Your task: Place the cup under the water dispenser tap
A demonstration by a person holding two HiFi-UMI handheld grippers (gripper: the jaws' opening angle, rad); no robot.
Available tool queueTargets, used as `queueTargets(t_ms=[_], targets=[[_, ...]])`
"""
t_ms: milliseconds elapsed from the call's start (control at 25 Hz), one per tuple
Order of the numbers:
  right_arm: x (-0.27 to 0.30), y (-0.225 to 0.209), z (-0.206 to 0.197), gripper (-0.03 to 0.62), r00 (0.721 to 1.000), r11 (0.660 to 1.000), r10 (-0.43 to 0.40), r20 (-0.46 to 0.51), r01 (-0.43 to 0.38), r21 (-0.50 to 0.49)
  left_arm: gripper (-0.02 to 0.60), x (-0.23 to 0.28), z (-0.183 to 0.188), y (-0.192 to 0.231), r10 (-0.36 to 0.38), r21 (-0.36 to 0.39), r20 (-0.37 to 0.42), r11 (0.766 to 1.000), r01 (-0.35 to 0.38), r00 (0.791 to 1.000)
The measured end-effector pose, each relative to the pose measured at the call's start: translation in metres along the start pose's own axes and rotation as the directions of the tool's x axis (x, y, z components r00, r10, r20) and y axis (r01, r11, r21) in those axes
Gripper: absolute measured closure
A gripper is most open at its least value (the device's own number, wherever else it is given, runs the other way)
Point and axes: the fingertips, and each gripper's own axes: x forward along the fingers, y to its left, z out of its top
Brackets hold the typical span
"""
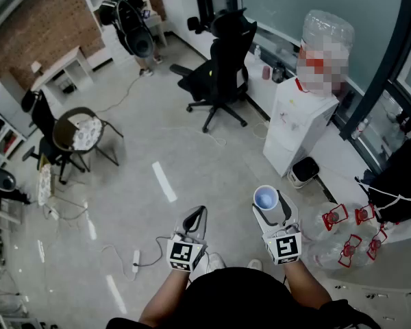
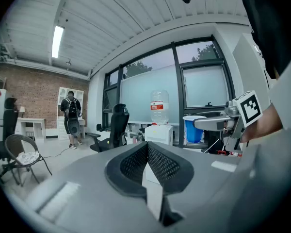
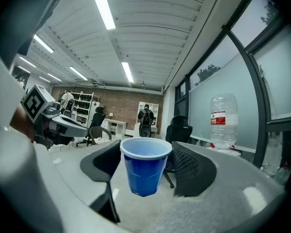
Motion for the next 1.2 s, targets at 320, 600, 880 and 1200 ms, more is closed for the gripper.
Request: queueTargets(t_ms=[320, 600, 880, 1200], targets=[[0.012, 0.004, -0.003, 0.269, 1.0, 1.0, -0.001, -0.01, 0.001, 0.004, 0.565, 0.004, -0.006, 0.008, -0.012, -0.019, -0.001, 1.0, 0.012, 1.0], [0.025, 0.015, 0.001, 0.264, 1.0, 0.999, -0.005, 0.009, 0.005, 0.038, 0.566, 0.005, -0.01, 0.026, -0.028, -0.024, 0.004, 0.999, 0.028, 1.0], [0.048, 0.034, 0.007, 0.264, 0.999, 0.999, -0.031, 0.012, 0.031, 0.022, 0.566, 0.002, -0.013, 0.052, -0.066, -0.008, 0.009, 0.998, 0.066, 0.998], [0.069, 0.061, 0.009, 0.264, 0.998, 0.998, -0.053, 0.014, 0.052, 0.037, 0.565, -0.005, -0.022, 0.084, -0.09, -0.018, 0.008, 0.996, 0.091, 0.996]])
